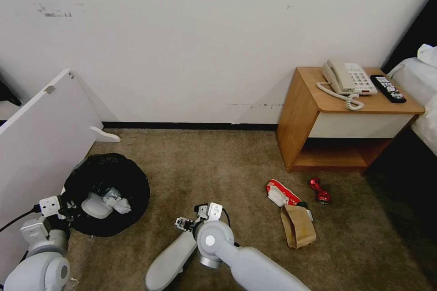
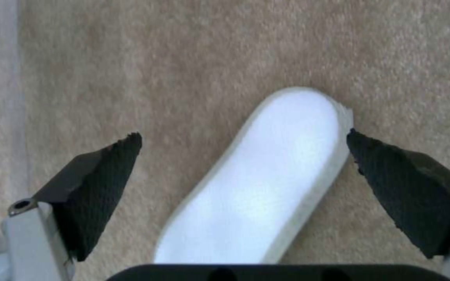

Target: Pick up the trash bin, then pick up the garbage from the floor and place it into the trash bin.

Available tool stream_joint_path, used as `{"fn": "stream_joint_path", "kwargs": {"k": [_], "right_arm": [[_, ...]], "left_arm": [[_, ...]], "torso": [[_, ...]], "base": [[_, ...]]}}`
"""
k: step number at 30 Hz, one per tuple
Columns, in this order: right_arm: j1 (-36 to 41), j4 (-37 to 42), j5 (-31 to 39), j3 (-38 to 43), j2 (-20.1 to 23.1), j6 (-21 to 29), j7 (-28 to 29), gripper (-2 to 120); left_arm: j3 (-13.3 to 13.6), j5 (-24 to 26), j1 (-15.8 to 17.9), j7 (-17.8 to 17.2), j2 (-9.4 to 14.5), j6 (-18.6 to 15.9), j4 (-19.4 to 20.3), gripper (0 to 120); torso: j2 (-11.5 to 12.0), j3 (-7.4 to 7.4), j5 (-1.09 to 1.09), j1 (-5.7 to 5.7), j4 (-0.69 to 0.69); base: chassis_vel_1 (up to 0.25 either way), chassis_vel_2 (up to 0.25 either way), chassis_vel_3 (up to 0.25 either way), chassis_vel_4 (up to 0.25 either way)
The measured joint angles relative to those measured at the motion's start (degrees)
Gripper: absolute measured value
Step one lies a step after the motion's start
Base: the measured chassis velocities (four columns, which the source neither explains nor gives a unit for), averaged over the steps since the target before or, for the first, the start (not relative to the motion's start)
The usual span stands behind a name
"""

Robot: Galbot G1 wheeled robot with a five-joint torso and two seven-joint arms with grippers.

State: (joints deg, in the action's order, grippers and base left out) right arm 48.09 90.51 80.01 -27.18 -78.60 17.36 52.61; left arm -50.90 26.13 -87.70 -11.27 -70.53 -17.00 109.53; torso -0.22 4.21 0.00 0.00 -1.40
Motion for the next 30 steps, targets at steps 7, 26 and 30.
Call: {"fn": "stream_joint_path", "kwargs": {"k": [7,26,30], "right_arm": [[1.2,1.8,-0.6,-0.5,2.0,1.2,-1.8,100],[7.4,6.3,-2.9,0.7,6.4,1.8,-3.1,100],[8.5,6.5,-3.7,1.2,6.3,1.7,-3.2,100]], "left_arm": [[-0.5,-0.1,0.2,0.4,-0.2,0.3,-1.1,0],[-0.3,-0.3,1.1,0.5,-0.4,0.4,-2.9,0],[-0.5,-0.3,1.1,0.5,-0.3,0.4,-3.1,0]], "torso": [[0.0,0.00,0.00,0.00,0.00],[0.0,0.00,0.00,0.00,0.00],[0.0,0.00,0.00,0.00,0.00]], "base": [[0.000,0.000,0.000,0.000],[0.000,0.000,0.000,0.000],[0.000,0.000,0.000,0.000]]}}
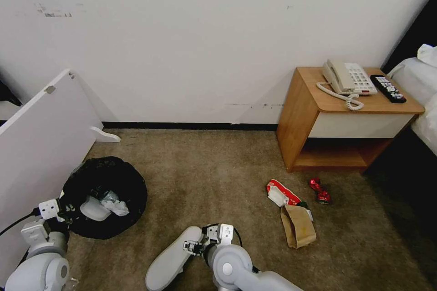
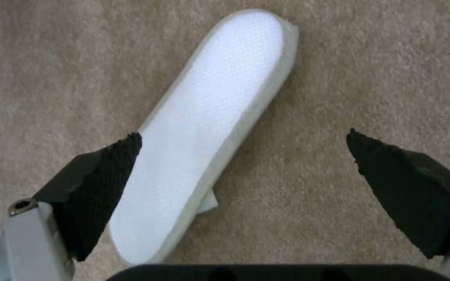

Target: Pick up the trash bin, then pick up the garbage from the floor and place it into the trash bin.

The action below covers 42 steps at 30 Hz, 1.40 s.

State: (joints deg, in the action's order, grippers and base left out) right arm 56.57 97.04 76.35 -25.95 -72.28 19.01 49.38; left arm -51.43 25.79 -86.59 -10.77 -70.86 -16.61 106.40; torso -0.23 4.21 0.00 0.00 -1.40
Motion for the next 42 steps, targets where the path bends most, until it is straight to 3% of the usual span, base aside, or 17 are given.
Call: {"fn": "stream_joint_path", "kwargs": {"k": [17,25,42], "right_arm": [[1.6,-4.5,-3.9,1.1,-3.1,-0.3,-5.3,100],[2.2,-8.8,-5.8,1.8,-4.8,-0.3,-10.2,100],[1.9,-14.2,-9.4,3.6,-6.8,-0.5,-14.6,100]], "left_arm": [[-0.4,-0.1,-0.7,0.2,0.3,0.4,-0.4,0],[-1.1,0.3,-1.4,0.6,1.7,0.8,-1.0,0],[-1.2,0.8,-1.6,1.0,3.0,1.1,-2.0,0]], "torso": [[0.0,0.00,0.01,0.00,0.00],[0.0,0.00,0.01,0.00,0.00],[0.0,-0.01,0.01,0.00,-0.01]], "base": [[0.000,0.000,0.000,0.000],[0.000,0.000,0.000,0.000],[0.000,0.000,0.000,0.000]]}}
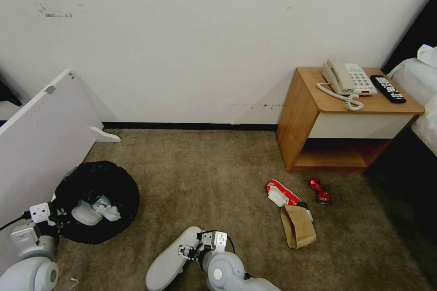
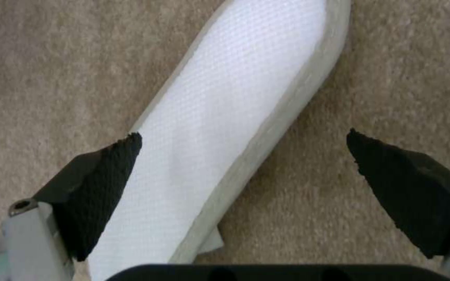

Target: Pick up the trash bin, then pick up the garbage from the floor and place it into the trash bin.

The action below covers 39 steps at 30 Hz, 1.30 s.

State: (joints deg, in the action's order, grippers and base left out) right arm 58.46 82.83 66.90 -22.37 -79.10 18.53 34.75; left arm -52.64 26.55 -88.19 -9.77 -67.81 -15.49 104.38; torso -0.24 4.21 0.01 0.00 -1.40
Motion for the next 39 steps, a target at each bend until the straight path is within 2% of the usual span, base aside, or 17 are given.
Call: {"fn": "stream_joint_path", "kwargs": {"k": [15,28,39], "right_arm": [[-0.7,-2.6,-1.4,0.1,-1.0,0.0,-2.6,100],[-2.7,-6.1,-2.4,-2.3,-2.5,-0.2,-5.5,100],[-3.6,-8.8,-4.1,-2.8,-4.0,-0.6,-7.1,100]], "left_arm": [[-0.6,-0.2,-0.4,0.1,-0.2,0.1,-0.1,0],[-2.0,-0.5,-0.9,0.4,-1.3,0.2,-0.4,0],[-1.8,-0.8,-0.4,0.5,-1.8,0.2,-1.1,0]], "torso": [[0.0,0.00,0.00,0.00,0.00],[0.0,0.01,-0.01,0.00,0.01],[0.0,0.01,-0.02,0.00,0.01]], "base": [[0.000,0.000,0.000,0.000],[0.000,0.000,0.000,0.000],[0.000,0.000,0.000,0.000]]}}
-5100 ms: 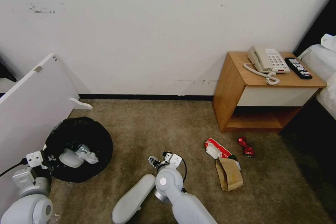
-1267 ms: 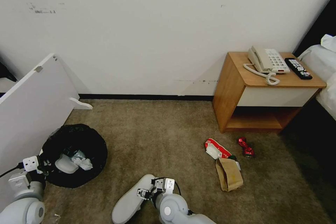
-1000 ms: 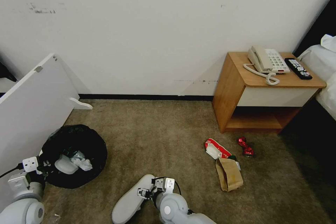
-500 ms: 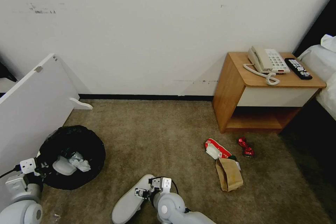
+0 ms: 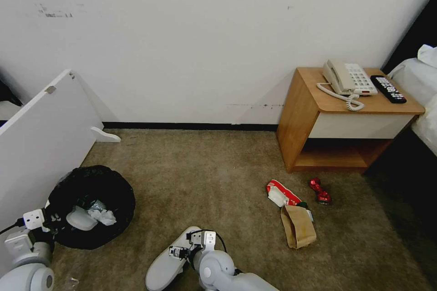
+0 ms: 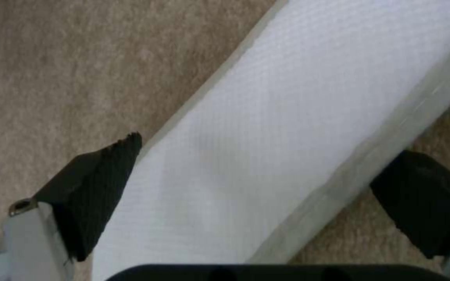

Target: Pick up the trash bin, then pick up the garbage from the floor and place it into the trash bin.

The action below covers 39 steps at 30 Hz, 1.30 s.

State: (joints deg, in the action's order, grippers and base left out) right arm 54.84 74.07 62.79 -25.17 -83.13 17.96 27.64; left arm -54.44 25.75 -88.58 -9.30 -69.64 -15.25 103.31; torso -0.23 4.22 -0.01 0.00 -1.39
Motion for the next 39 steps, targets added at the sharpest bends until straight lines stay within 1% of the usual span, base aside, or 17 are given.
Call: {"fn": "stream_joint_path", "kwargs": {"k": [10,12,13,15,16,19,21,22,25,27,28,29,30,31,33,36,39], "right_arm": [[-0.8,-1.1,-2.0,0.5,-0.2,-0.3,-1.6,96],[-0.9,-1.3,-2.7,0.4,0.0,-0.5,-2.7,86],[-0.9,-1.3,-2.7,0.4,0.0,-0.5,-2.7,86],[-1.0,-1.3,-2.9,0.3,0.1,-0.7,-3.3,78],[-1.0,-1.4,-3.0,0.3,0.1,-0.9,-3.5,70],[-1.1,-1.4,-3.1,0.3,0.1,-1.1,-3.7,64],[-1.2,-1.4,-3.2,0.3,0.2,-1.3,-4.0,52],[-1.2,-1.4,-3.2,0.3,0.2,-1.3,-4.0,52],[-1.5,-1.2,-3.1,0.4,0.3,-1.5,-4.0,37],[-1.5,-1.2,-3.1,0.4,0.3,-1.5,-4.0,36],[-1.5,-1.0,-3.1,0.6,0.5,-1.5,-3.9,27],[-1.5,-1.0,-3.1,0.6,0.5,-1.5,-3.9,27],[-1.6,-0.9,-3.1,0.7,0.6,-1.6,-3.9,19],[-1.6,-0.9,-3.1,0.7,0.6,-1.6,-3.9,19],[-1.8,-0.5,-3.1,0.9,1.1,-1.7,-3.7,9],[-2.0,0.4,-3.0,1.2,1.8,-1.7,-3.0,1],[-2.3,2.1,-3.0,1.3,2.8,-1.8,-2.0,1]], "left_arm": [[0.6,-0.2,0.6,-0.1,0.0,0.0,-0.6,0],[0.7,-0.3,0.8,-0.2,0.0,0.0,-0.7,0],[0.7,-0.3,0.8,-0.2,0.0,0.0,-0.7,0],[0.8,-0.3,0.9,-0.2,-0.1,0.0,-0.8,0],[0.8,-0.3,1.0,-0.2,-0.1,0.0,-0.8,0],[0.9,-0.4,1.0,-0.2,-0.1,0.0,-0.8,0],[1.1,-0.5,1.2,-0.3,-0.2,0.0,-0.9,0],[1.1,-0.5,1.2,-0.3,-0.2,0.0,-0.9,0],[1.5,-0.6,1.5,-0.3,-0.3,0.0,-1.0,0],[1.5,-0.7,1.5,-0.4,-0.3,0.0,-1.0,0],[1.8,-0.8,1.8,-0.4,-0.3,0.0,-1.2,0],[1.8,-0.8,1.8,-0.4,-0.3,0.0,-1.2,0],[2.0,-0.9,1.9,-0.4,-0.3,0.0,-1.3,0],[2.0,-0.9,1.9,-0.4,-0.3,0.0,-1.3,0],[2.4,-1.0,2.2,-0.4,-0.4,-0.1,-1.4,0],[2.9,-1.1,2.5,-0.4,-0.4,-0.1,-1.4,0],[3.7,-0.7,2.8,-0.5,-0.5,-0.3,-1.3,0]], "torso": [[0.0,0.01,0.01,0.00,-0.01],[0.0,0.00,0.01,0.00,-0.01],[0.0,0.00,0.01,0.00,-0.01],[0.0,0.00,0.01,0.00,-0.01],[0.0,0.00,0.01,0.00,-0.01],[0.0,0.00,0.01,0.00,-0.01],[0.0,0.00,0.01,0.00,-0.01],[0.0,0.00,0.01,0.00,-0.01],[0.0,-0.01,0.01,0.00,-0.01],[0.0,-0.01,0.01,0.00,-0.01],[0.0,-0.01,0.01,0.00,-0.01],[0.0,-0.01,0.01,0.00,-0.01],[0.0,-0.01,0.00,0.00,0.00],[0.0,-0.01,0.00,0.00,0.00],[0.0,0.00,0.00,0.00,-0.01],[0.0,-0.01,0.00,0.00,0.00],[0.0,0.00,0.01,0.00,-0.01]], "base": [[0.000,0.000,0.000,0.000],[0.000,0.000,0.000,0.000],[0.000,0.000,0.000,0.000],[0.000,0.000,0.000,0.000],[0.000,0.000,0.000,0.000],[0.000,0.000,0.000,0.000],[0.000,0.000,0.000,0.000],[0.000,0.000,0.000,0.000],[0.000,0.000,0.000,0.000],[0.000,0.000,0.000,0.000],[0.000,0.000,0.000,0.000],[0.000,0.000,0.000,0.000],[0.000,0.000,0.000,0.000],[0.000,0.000,0.000,0.000],[0.000,0.000,0.000,0.000],[0.000,0.000,0.000,0.000],[0.000,0.000,0.000,0.000]]}}
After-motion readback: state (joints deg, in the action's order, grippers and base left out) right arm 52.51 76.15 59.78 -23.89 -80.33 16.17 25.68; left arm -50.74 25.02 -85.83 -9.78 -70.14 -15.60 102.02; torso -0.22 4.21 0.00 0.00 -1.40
